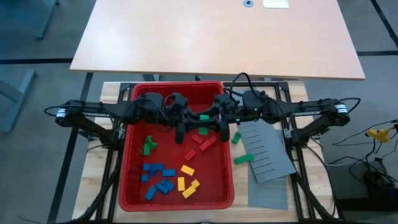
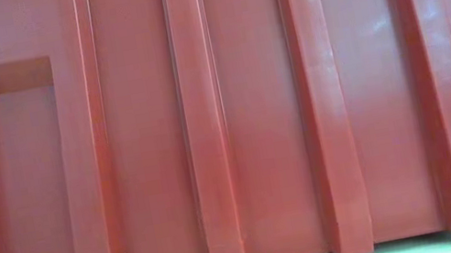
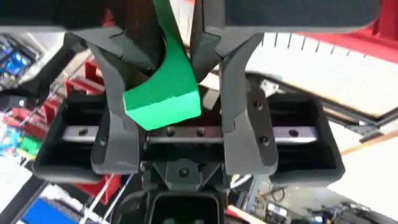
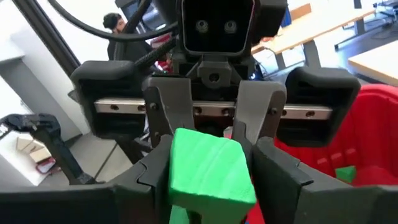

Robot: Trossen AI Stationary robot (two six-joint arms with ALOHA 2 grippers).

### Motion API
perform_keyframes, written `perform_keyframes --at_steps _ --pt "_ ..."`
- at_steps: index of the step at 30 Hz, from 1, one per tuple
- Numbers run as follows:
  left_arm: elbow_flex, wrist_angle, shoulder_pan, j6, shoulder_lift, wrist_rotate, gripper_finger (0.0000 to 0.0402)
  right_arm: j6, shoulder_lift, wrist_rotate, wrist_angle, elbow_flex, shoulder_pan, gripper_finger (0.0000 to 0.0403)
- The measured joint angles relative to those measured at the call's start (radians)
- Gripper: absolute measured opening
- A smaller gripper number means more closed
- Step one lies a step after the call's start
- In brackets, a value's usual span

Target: Sort blocks

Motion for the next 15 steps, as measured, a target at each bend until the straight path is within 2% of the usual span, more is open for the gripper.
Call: perform_keyframes --at_steps 2,9,15 --pt "0.0 -0.037 0.0 0.005 -0.004 0.017 0.0069 -0.001 -0.002 -0.003 -0.019 0.0 0.0 0.0154" --pt "0.0 -0.063 0.001 -0.012 -0.006 0.031 0.0051 -0.026 -0.005 0.007 -0.032 0.0 0.0 0.0124" --pt "-0.002 -0.088 0.0 -0.015 -0.005 0.048 0.0069 -0.034 -0.009 0.003 -0.049 0.0 0.0 0.0109"
